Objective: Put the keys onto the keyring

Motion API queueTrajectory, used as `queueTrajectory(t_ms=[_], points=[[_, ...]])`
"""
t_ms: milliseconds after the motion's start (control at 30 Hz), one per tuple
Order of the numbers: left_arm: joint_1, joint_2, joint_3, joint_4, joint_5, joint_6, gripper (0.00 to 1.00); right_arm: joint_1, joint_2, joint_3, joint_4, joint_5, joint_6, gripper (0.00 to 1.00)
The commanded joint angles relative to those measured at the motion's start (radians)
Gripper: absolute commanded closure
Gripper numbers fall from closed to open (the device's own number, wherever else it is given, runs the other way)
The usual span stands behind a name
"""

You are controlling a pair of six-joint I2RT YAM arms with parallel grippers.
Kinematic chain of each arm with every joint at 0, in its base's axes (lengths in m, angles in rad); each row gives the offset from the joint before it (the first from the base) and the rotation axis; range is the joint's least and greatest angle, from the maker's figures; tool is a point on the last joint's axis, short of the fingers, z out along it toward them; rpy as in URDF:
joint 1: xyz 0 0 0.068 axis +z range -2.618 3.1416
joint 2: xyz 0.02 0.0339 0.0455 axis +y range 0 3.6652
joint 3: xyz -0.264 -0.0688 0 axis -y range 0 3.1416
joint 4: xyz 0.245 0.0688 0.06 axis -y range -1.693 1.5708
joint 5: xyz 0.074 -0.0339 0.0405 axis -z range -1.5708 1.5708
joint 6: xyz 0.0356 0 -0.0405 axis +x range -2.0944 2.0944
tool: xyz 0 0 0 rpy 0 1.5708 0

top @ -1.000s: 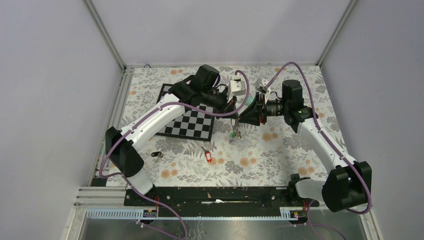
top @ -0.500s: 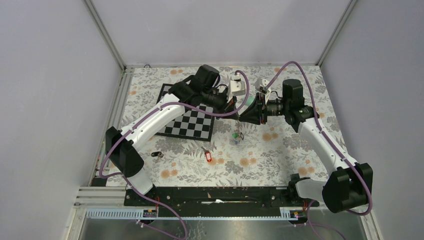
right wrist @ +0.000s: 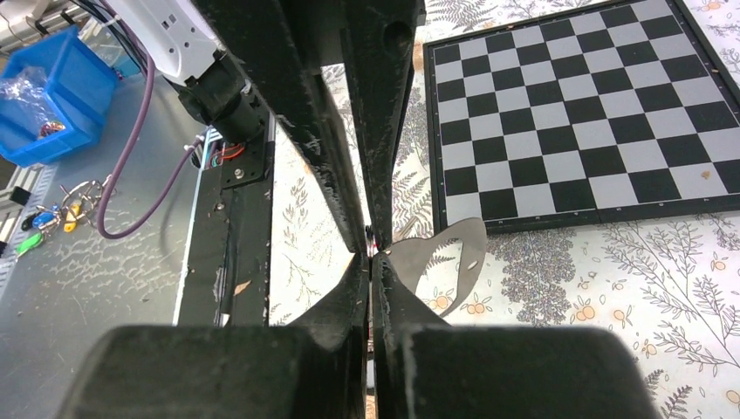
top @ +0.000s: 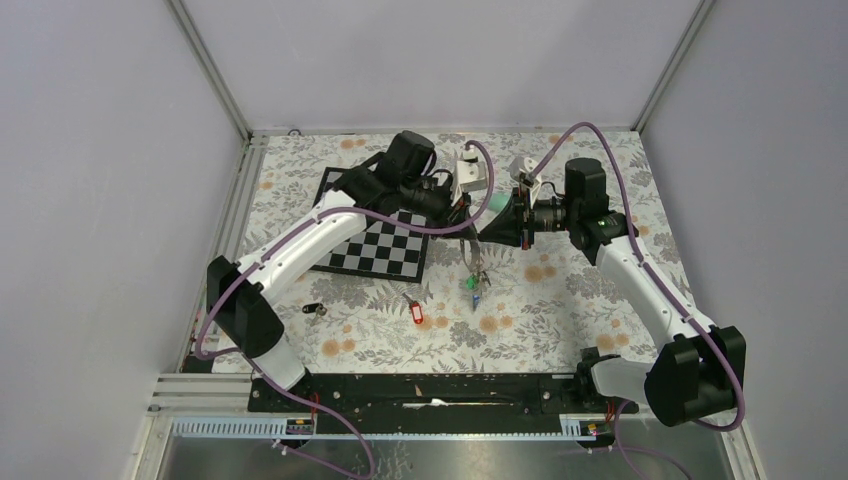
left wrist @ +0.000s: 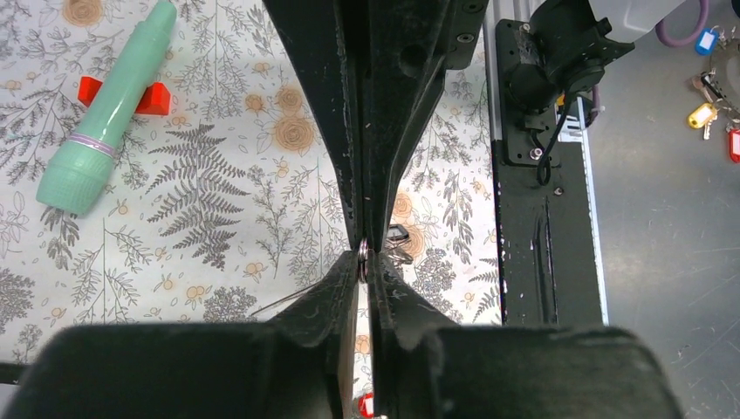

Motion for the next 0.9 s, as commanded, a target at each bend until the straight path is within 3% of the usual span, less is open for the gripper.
queueTrajectory(t_ms=[0, 200, 333, 400, 500, 600, 867], points=[[0.016, -0.088, -0.041, 0.110, 0.098, -0.036, 0.81, 0.008, -0.032, 0.022, 0.157, -0.012, 0.106, 1.00], [0.136, -0.222, -0.210, 0.402, 0.225, -0.255, 0.46, 0.008, -0.025, 0.005, 0.406, -0.018, 0.388, 1.00], [0.194, -0.266, -0.322, 0.609, 0.288, -0.445, 0.32, -0.002, -0.008, -0.122, 0.970, -0.008, 0.834, 1.00], [0.201, -0.270, -0.354, 0.692, 0.296, -0.531, 0.29, -0.007, 0.004, -0.148, 1.138, 0.013, 0.952, 1.00], [0.201, -0.261, -0.369, 0.767, 0.301, -0.594, 0.28, -0.007, 0.009, -0.110, 1.036, 0.026, 0.917, 1.00], [0.200, -0.238, -0.375, 0.834, 0.302, -0.674, 0.31, -0.007, 0.014, -0.121, 1.103, 0.041, 0.970, 1.00], [0.199, -0.177, -0.391, 1.010, 0.312, -0.831, 0.57, -0.007, 0.039, -0.131, 1.160, 0.083, 1.070, 1.00]])
